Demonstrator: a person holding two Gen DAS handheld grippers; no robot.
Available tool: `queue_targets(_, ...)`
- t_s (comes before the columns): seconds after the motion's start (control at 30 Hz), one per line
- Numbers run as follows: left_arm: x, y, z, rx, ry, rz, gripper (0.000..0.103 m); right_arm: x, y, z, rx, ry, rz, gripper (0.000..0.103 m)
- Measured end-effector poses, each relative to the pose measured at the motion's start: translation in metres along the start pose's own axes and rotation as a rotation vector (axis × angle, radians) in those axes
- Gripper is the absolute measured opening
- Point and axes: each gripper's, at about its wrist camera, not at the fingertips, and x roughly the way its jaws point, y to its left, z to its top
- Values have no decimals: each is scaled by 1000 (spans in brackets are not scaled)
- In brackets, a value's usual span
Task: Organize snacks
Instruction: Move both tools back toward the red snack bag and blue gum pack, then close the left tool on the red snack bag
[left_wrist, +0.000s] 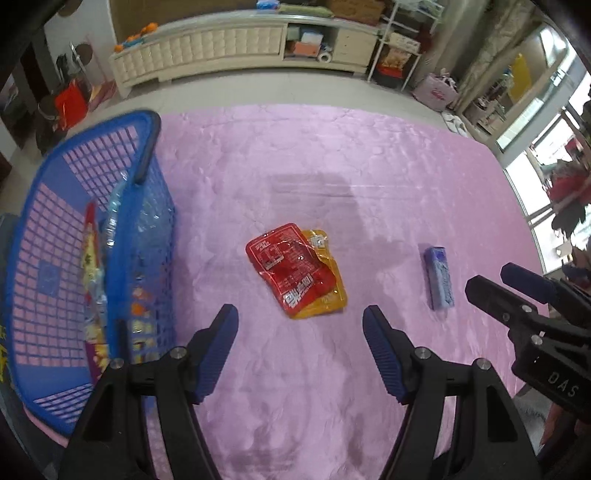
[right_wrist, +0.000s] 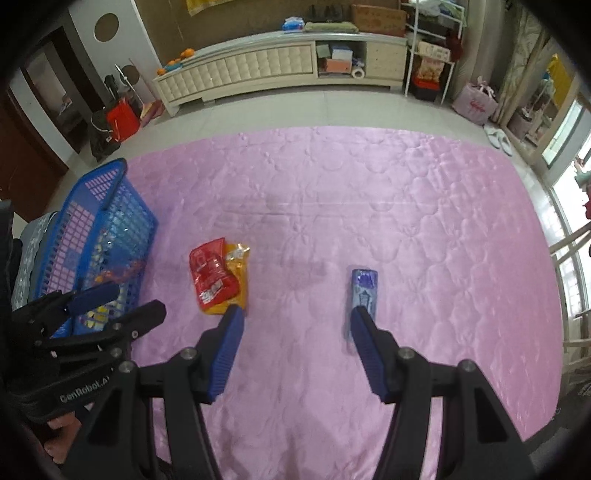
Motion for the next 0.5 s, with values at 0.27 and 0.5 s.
queue_targets(0.27, 45, 0, 20, -29, 23, 50, 68, 51, 2, 17, 4, 13, 20, 65)
queue_targets(0.5, 68, 12, 36, -89, 32, 20, 68, 75, -6, 30, 19, 32, 63, 65)
